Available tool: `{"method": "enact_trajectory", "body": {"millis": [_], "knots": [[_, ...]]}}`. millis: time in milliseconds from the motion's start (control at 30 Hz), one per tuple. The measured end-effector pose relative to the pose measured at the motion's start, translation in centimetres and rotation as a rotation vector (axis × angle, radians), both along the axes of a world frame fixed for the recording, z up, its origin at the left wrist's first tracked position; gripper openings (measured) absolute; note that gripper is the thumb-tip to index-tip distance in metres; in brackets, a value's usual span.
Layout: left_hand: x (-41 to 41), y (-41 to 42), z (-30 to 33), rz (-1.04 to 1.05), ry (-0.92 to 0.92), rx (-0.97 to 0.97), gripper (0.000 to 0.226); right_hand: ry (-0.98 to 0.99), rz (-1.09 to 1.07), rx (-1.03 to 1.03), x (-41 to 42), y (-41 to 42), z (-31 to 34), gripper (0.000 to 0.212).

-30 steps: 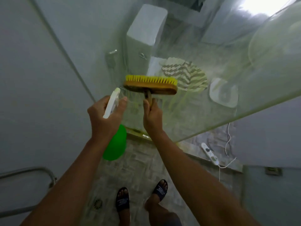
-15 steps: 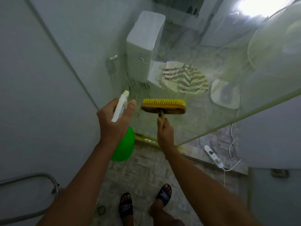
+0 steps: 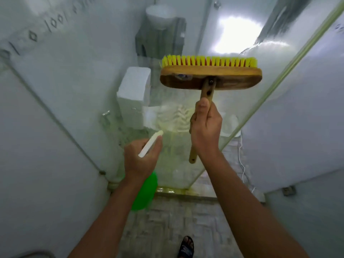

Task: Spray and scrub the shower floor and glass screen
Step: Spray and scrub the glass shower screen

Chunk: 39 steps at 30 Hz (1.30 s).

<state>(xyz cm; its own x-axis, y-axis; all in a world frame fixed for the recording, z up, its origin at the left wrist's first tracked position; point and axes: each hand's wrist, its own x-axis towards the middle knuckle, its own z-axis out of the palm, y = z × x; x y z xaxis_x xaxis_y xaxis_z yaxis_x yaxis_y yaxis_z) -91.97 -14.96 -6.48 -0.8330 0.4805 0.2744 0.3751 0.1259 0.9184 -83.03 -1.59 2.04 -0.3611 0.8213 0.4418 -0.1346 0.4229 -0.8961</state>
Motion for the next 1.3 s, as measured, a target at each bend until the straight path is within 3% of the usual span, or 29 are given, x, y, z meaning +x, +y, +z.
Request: {"method": "enact_trajectory", "body": {"millis": [100, 200, 367, 533, 667, 867, 1100, 1200, 1300], "knots": [[0.9, 0.9, 1.9, -0.012, -0.003, -0.013, 0.06, -0.024, -0.089, 0.049, 0.9, 1.5, 2.5, 0.038], [1.2, 1.6, 3.4, -0.064, 0.032, 0.028, 0.036, -0.069, -0.136, 0.063, 1.3, 2.9, 3.2, 0.035], [1.4, 3.0, 4.5, -0.009, 0.015, 0.067, 0.049, -0.088, -0.153, 0.067, 0.7, 3.4, 3.9, 0.034], [0.6, 3.1, 4.8, -0.091, 0.085, 0.069, 0.025, -0.072, -0.135, 0.079, -0.4, 2.9, 3.3, 0.033], [-0.2, 2.8, 3.2, -0.064, 0.002, 0.066, 0.05, -0.008, -0.084, 0.016, -1.1, 2.9, 1.9, 0.038], [-1.3, 1.9, 0.2, -0.045, 0.018, 0.033, 0.061, -0.07, -0.069, 0.021, -1.8, 2.5, -8.7, 0.03], [-1.7, 1.1, -5.0, -0.079, -0.046, -0.07, 0.024, -0.518, -0.011, -0.211, -1.5, -1.4, -27.9, 0.073], [-1.9, 0.5, -6.5, -0.058, -0.058, -0.117, 0.026, -0.541, -0.031, -0.275, -1.1, -2.5, -29.6, 0.074], [-2.1, -0.5, -7.2, -0.04, -0.079, -0.126, 0.027, -0.455, -0.071, -0.204, -1.9, -1.9, -26.5, 0.067]]}}
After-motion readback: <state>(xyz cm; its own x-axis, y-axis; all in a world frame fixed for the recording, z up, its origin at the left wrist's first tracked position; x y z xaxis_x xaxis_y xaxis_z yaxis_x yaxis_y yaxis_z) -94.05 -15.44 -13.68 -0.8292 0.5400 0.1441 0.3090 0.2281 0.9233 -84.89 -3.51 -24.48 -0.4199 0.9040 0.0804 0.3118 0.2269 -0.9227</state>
